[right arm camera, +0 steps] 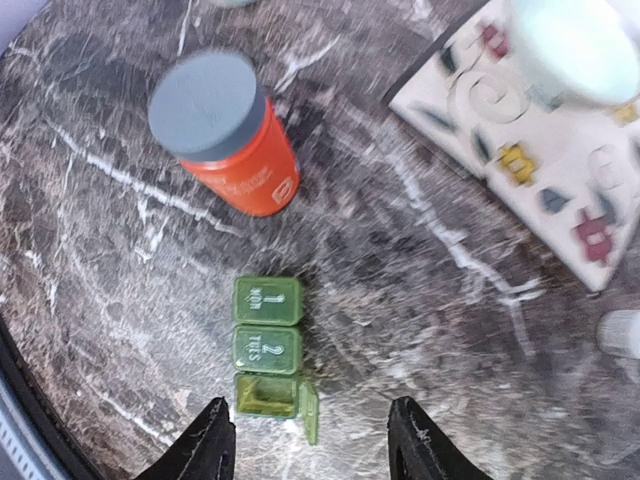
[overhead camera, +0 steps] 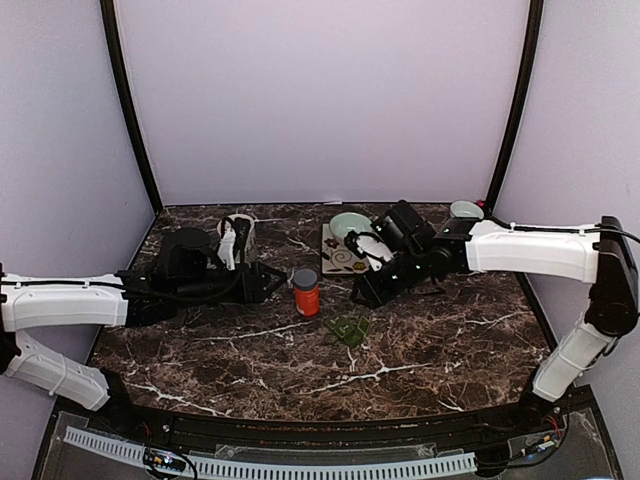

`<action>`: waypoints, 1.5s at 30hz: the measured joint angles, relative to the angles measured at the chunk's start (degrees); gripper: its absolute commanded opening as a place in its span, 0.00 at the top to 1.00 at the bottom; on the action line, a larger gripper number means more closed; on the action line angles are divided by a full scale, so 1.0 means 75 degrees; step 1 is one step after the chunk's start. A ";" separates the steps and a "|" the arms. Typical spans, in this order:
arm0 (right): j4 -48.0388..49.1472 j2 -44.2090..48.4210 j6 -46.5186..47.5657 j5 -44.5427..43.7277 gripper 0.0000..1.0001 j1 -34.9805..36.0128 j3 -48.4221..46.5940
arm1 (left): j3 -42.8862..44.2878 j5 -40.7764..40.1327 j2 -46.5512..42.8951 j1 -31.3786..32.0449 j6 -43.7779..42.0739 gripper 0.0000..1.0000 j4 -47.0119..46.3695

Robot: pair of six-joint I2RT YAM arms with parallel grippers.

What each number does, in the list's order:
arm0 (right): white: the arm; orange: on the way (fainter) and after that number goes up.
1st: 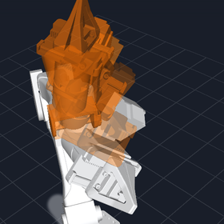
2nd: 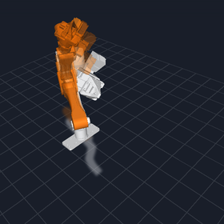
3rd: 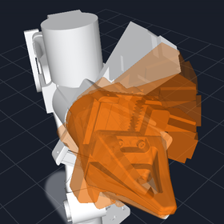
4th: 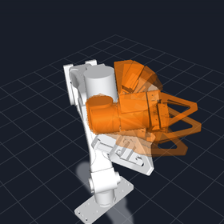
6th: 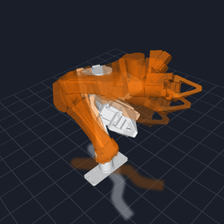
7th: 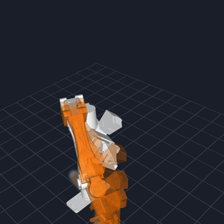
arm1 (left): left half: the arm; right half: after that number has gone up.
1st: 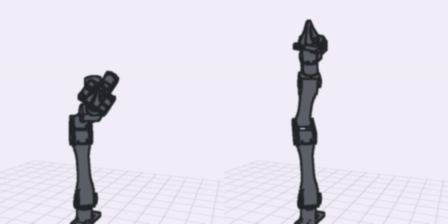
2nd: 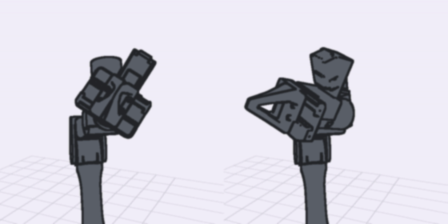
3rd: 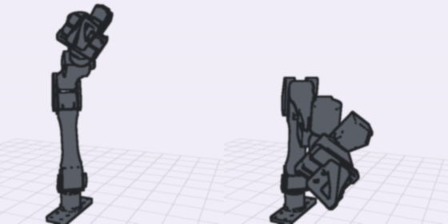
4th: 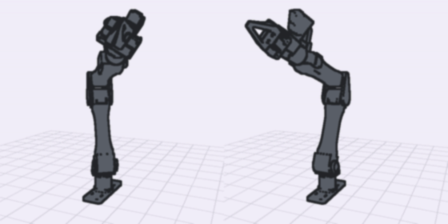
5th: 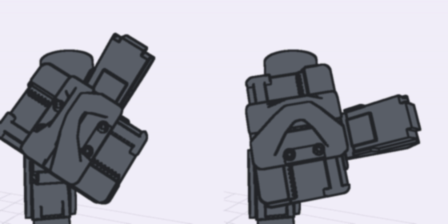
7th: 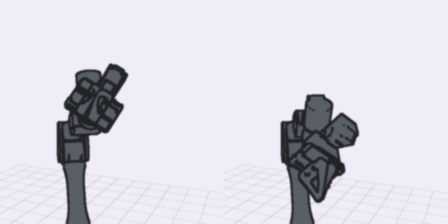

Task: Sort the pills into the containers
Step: Pick up the pill bottle from the center of the board.

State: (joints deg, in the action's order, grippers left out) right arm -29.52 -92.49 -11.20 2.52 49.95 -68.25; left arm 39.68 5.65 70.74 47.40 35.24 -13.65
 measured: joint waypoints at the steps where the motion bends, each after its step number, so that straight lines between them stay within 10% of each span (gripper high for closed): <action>1: 0.0023 0.0169 0.0020 -0.0338 0.46 0.0102 0.0000 | -0.0073 -0.0154 -0.0146 -0.0003 -0.0012 0.43 -0.0003; 7: 0.1148 0.1253 0.0262 -0.2809 0.49 0.0525 0.0119 | -0.0539 -0.1303 -0.0918 -0.0047 -0.0017 0.43 -0.0149; 13: 0.3955 0.2031 0.0516 -0.4287 0.01 0.0347 0.1204 | -0.1355 -0.2113 -0.1699 -0.0221 0.0070 0.16 -0.0973; 15: 0.4354 0.1868 0.0525 -0.4240 0.00 0.0265 0.1122 | -0.1647 -0.2311 -0.1941 -0.0256 0.0140 0.03 -0.1198; 22: 0.4779 0.1335 0.0833 -0.3605 0.10 0.0207 0.0653 | -0.2168 -0.2652 -0.2643 -0.0306 -0.0146 0.01 -0.1513; 33: 0.1582 -0.1507 0.0437 -0.2471 0.23 0.0265 -0.3617 | -0.1862 -0.2576 -0.1792 -0.0338 -0.0417 0.04 -0.0935; 45: -0.1317 -0.3063 -0.0615 -0.1256 0.22 0.0527 -0.5275 | -0.1865 -0.2771 -0.1976 -0.0356 -0.0417 0.05 -0.0484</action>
State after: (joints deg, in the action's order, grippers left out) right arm -39.40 -115.46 -15.81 -6.90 53.91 -107.81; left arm 25.69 -15.14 55.92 44.73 32.12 -17.28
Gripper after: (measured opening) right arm 0.769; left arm 0.953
